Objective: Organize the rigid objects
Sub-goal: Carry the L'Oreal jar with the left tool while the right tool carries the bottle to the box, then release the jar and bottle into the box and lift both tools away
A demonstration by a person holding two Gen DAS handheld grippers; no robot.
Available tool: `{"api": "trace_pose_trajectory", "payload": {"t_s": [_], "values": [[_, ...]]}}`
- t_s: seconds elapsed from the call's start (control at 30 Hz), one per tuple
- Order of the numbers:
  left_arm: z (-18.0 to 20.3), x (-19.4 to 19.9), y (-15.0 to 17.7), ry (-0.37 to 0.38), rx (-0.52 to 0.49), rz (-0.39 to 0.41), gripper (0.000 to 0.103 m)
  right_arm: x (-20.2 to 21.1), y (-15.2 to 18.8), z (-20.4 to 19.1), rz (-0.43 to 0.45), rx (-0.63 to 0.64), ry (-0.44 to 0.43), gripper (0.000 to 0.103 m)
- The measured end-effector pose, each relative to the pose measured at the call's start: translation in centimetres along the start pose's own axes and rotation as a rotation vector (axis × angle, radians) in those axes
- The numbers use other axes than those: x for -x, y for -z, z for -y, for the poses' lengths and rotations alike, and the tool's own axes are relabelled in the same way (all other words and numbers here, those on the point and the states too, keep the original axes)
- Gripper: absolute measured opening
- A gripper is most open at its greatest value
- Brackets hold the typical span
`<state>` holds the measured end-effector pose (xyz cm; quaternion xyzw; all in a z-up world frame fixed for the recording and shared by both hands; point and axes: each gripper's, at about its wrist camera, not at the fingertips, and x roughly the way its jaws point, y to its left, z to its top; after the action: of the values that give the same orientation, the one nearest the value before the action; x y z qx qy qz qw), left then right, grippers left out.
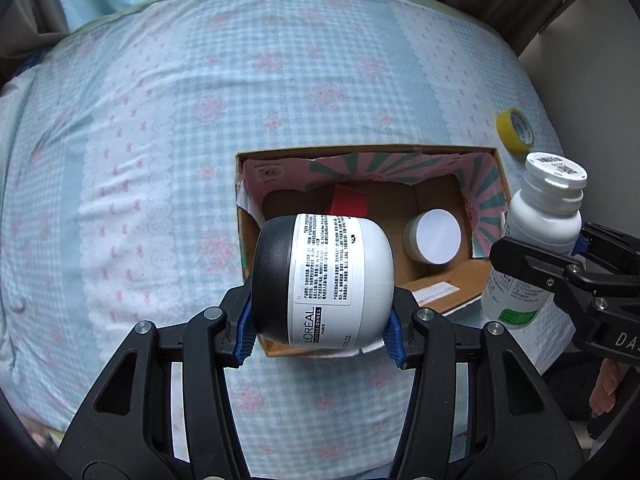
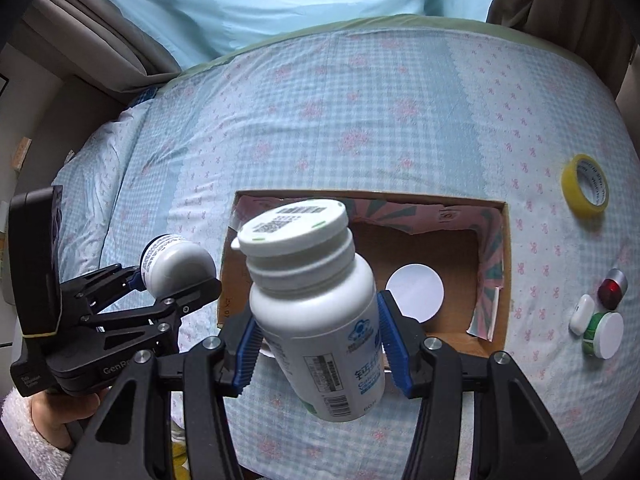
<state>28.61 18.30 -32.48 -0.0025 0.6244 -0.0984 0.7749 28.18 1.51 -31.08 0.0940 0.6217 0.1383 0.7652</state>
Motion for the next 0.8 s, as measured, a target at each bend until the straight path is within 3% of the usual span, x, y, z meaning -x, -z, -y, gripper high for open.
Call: {"api": "trace_pose_trajectory", "payload": {"t_s": [0.37,0.6,0.8], "values": [[-0.8,-8.2,-3.5,-0.009,0.001,-0.031,0.047,-8.4,-0.5,2.4,-0.047,-0.058,-0.036,0.05],[-1.0,-9.9,-4.1,-0.02,-0.002,-0.05,0.047,-10.8,0.0,3.3,-0.08,-0.079,-0.063,0.05],[-0.1,-11.2,-4.5,-0.061,-0.072,-0.045,0.047,-11.9,0.3,4.4,-0.084,-0.101,-0.097,0.051]]}}
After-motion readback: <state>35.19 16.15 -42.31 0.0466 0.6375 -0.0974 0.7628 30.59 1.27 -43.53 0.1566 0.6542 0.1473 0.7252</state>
